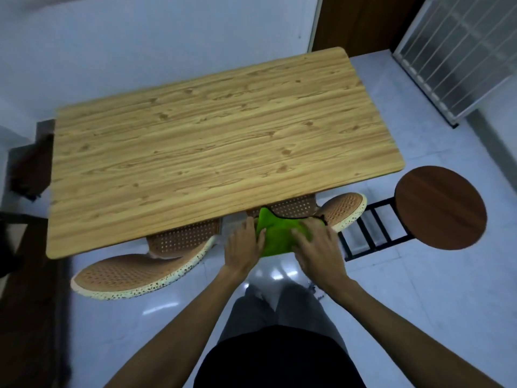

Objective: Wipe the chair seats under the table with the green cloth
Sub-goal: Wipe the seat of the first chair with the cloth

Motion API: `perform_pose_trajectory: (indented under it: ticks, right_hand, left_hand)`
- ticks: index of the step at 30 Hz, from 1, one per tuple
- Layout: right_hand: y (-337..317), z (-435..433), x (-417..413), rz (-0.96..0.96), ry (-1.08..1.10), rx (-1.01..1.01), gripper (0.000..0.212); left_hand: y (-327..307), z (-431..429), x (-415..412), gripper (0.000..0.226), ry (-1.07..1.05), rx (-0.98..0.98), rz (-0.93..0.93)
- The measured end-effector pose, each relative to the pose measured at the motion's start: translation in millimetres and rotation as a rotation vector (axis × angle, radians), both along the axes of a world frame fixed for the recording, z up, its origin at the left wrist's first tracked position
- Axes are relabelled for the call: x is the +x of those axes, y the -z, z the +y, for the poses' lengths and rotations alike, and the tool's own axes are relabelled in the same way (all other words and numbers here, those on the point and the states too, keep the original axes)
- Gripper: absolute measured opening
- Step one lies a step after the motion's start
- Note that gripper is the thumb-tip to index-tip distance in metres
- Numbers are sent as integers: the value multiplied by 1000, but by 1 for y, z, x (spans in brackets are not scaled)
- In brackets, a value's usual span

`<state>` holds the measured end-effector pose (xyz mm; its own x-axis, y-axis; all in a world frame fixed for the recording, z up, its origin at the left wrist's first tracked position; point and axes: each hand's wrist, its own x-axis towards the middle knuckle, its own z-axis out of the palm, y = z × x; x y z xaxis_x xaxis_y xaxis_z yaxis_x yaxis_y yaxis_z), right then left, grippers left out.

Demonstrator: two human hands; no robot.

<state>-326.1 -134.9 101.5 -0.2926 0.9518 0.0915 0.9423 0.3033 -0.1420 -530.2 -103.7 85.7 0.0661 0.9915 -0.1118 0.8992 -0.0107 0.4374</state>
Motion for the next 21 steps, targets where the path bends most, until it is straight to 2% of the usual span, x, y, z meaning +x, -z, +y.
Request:
perform_pose_trajectory:
  ticks: [2, 5, 7, 9, 12, 16, 19, 21]
  right_hand:
    - [10, -3, -10, -80, -345, -85, 54]
    - [14, 12, -22, -183, -491, -181, 69]
    - [14, 26, -33, -232, -495, -255, 82]
    - [18, 38, -51, -268, -520, -316, 84]
    - [30, 55, -92, -369, -512, -440, 74]
    - [51, 77, -163, -569, -373, -547, 49]
    - [65, 95, -202, -797, -311, -719, 50]
    - [71, 104, -213, -873, -319, -820, 54]
  left_hand:
    - [3, 5, -12, 34, 8, -14, -17]
    - [13, 23, -46, 37, 36, -2, 67]
    - [22, 39, -74, 42, 48, -41, 165]
    - [32, 56, -102, 47, 36, -122, 179]
    - [44, 74, -130, 50, 104, -182, 225]
    - [54, 82, -136, 45, 149, -199, 278]
    - [61, 87, -133, 43, 140, -258, 259]
    - [66, 91, -136, 45, 129, -321, 237]
